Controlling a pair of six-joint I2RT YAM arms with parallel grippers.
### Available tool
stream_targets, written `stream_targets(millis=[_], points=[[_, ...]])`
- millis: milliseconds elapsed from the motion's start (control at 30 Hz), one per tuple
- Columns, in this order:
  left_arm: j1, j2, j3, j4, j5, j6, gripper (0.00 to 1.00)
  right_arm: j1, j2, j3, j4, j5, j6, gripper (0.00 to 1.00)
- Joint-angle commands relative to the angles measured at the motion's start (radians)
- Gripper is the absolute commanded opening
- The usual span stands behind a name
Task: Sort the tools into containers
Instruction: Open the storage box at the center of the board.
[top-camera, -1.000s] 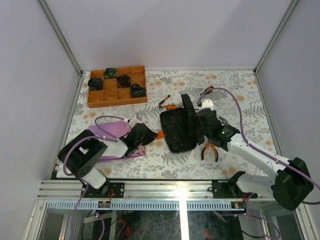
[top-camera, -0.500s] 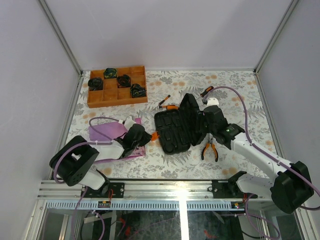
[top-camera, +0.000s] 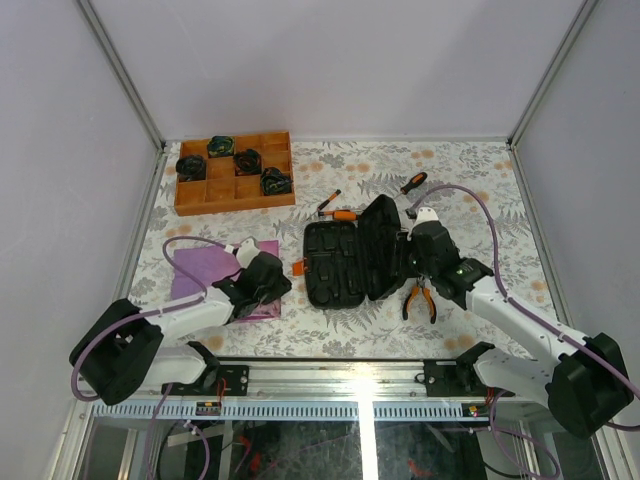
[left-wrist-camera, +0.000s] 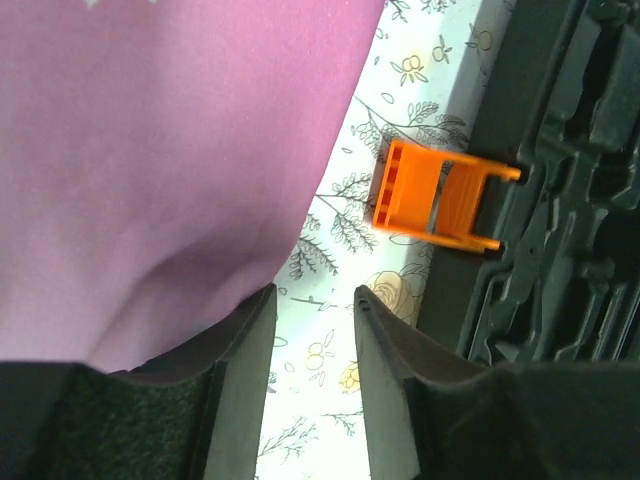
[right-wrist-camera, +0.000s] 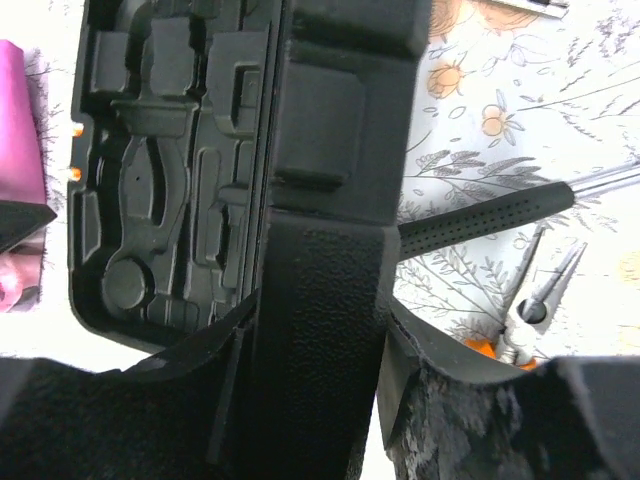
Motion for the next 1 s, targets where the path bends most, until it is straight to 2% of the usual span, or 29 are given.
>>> stream_targets(millis=[0, 233, 667, 800, 967], points=[[0.008, -0.022, -0.009, -0.133, -0.062, 0.029, 0.37, -0.008, -0.022, -0.042, 0.108, -0.077, 0.096, 0.43], [0.061, 0.046, 0.006, -0.164, -0.040, 0.022, 0.38, -0.007, -0.027, -0.081, 0.167, -0.139, 0.134, 0.42], [0.209, 0.004, 0.091, -0.390, -0.104, -0.034, 0.49, -0.002, -0.035, -0.152, 0.277, -0.242, 0.233, 0.40], [0.263, -0.032, 0.096, -0.410, -0.097, -0.024, 0.50, 0.023, -0.036, -0.172, 0.310, -0.230, 0.287, 0.40], [0.279, -0.144, 0.118, -0.397, -0.089, 0.042, 0.60, 0.138, -0.018, -0.189, 0.341, -0.110, 0.373, 0.40]])
